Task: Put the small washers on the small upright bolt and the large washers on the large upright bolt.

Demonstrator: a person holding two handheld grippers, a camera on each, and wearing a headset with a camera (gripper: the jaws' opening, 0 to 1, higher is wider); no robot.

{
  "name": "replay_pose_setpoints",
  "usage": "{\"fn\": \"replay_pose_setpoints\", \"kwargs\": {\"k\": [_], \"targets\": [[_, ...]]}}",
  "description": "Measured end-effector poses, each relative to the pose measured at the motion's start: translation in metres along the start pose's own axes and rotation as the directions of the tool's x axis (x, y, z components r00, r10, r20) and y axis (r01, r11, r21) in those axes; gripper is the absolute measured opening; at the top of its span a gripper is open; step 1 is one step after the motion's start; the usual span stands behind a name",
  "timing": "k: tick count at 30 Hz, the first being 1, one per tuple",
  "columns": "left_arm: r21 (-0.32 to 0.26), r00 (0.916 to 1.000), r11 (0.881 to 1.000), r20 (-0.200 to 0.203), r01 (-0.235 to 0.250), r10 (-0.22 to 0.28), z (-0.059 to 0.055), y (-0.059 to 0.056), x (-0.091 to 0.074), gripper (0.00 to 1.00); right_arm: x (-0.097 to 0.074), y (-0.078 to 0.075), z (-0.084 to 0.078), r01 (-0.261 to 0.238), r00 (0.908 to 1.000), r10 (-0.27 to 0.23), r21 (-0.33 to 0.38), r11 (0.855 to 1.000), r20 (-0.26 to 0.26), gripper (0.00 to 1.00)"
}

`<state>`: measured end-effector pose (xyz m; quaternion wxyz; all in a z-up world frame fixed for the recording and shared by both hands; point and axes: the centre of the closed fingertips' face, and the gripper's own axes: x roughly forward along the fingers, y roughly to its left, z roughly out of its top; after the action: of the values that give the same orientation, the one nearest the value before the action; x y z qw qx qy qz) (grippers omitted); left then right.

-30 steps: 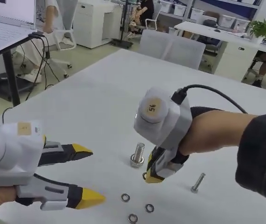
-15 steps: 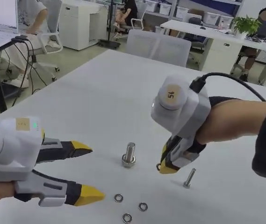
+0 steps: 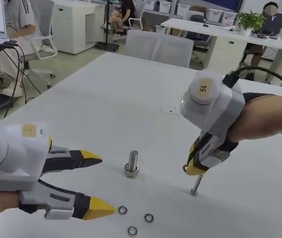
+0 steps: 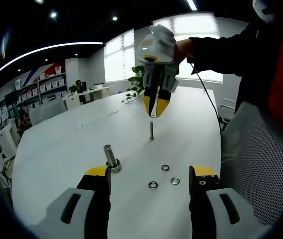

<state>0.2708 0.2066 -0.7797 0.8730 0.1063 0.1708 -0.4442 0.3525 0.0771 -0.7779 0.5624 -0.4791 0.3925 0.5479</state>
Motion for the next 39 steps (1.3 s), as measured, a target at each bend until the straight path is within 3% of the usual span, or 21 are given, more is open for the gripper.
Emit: {"fn": "replay_pose_setpoints", "kwargs": {"k": [11, 17, 23, 28, 39], "targets": [[-0.004, 0.9976, 0.998, 0.007, 0.069, -0.069, 0.010, -0.006, 0.014, 0.64, -0.007, -0.009, -0.023, 0.015, 0.9997, -0.015, 0.044, 0.999, -0.020, 0.14], [-0.010, 0.9958, 0.996, -0.003, 0.092, -0.092, 0.007, -0.007, 0.021, 0.65, -0.007, -0.014, -0.031, 0.014, 0.9996, -0.012, 0.062, 0.998, -0.025, 0.14], [-0.029, 0.9960, 0.996, -0.001, 0.089, -0.089, 0.007, -0.007, 0.025, 0.66, -0.004, -0.016, -0.033, 0.009, 0.9996, -0.007, 0.069, 0.998, -0.026, 0.14], [-0.034, 0.9935, 0.993, -0.011, 0.113, -0.113, 0.004, -0.014, 0.028, 0.68, -0.002, -0.016, -0.034, 0.003, 0.9996, -0.001, 0.070, 0.998, -0.028, 0.14], [-0.110, 0.9889, 0.984, -0.024, 0.143, -0.146, -0.001, -0.022, 0.032, 0.83, 0.009, -0.014, -0.033, -0.017, 0.9990, 0.019, 0.060, 0.998, -0.040, 0.14]]}}
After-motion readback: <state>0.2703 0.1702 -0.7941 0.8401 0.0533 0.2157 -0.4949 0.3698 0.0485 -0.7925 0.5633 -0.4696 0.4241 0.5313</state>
